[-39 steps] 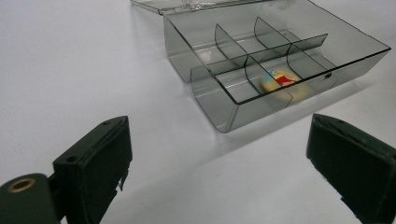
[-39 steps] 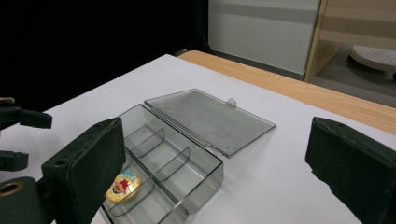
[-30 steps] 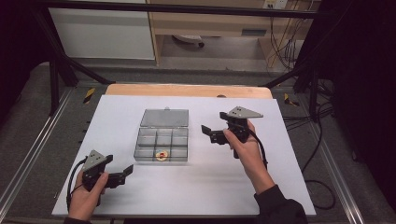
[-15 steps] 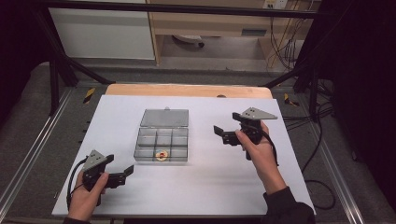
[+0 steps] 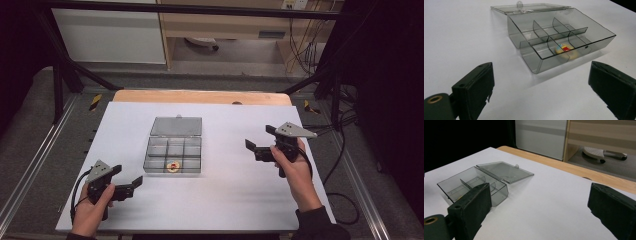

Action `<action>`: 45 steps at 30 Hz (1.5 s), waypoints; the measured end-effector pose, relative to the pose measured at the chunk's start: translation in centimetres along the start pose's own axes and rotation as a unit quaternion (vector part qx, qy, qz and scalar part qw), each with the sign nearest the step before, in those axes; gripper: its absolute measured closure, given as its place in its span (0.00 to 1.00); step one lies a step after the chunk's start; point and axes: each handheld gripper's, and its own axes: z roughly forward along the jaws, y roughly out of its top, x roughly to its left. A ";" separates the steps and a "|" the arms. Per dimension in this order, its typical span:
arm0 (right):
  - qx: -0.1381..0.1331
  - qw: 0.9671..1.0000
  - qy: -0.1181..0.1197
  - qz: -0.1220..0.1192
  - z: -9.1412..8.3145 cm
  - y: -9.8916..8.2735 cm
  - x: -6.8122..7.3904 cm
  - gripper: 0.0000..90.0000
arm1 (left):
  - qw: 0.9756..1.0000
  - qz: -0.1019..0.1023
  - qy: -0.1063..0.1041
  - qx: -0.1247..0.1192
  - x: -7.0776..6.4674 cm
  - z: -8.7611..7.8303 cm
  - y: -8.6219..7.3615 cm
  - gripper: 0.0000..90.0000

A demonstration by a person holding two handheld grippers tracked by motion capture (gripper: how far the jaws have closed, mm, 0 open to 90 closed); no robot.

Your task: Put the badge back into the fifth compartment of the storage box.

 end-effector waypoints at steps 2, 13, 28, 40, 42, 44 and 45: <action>-0.004 1.000 -0.002 -0.002 -0.3 -0.3 -0.1 0.05 | 1.000 0.003 0.000 -0.002 0.0 -0.1 0.0 0.08; -0.016 1.000 -0.017 0.006 -2.2 -1.4 -0.8 0.04 | 1.000 0.000 0.003 -0.003 0.2 -0.2 0.0 0.08; -0.038 0.998 -0.043 0.024 -6.4 -3.4 -2.2 0.03 | 1.000 0.000 0.002 -0.008 0.2 -0.3 0.1 0.07; -0.054 0.996 -0.058 0.034 -8.8 -4.8 -2.6 0.03 | 1.000 -0.003 0.002 -0.008 0.2 -0.4 0.1 0.07; -0.054 0.996 -0.059 0.034 -9.0 -5.1 -2.6 0.03 | 1.000 -0.002 0.001 -0.007 0.2 -0.4 0.1 0.07; -0.053 0.996 -0.060 0.033 -9.2 -5.4 -2.5 0.03 | 1.000 -0.002 0.001 -0.007 0.2 -0.4 0.1 0.07; -0.054 0.996 -0.061 0.032 -9.2 -5.6 -2.5 0.03 | 1.000 -0.002 0.002 -0.007 0.2 -0.4 0.0 0.07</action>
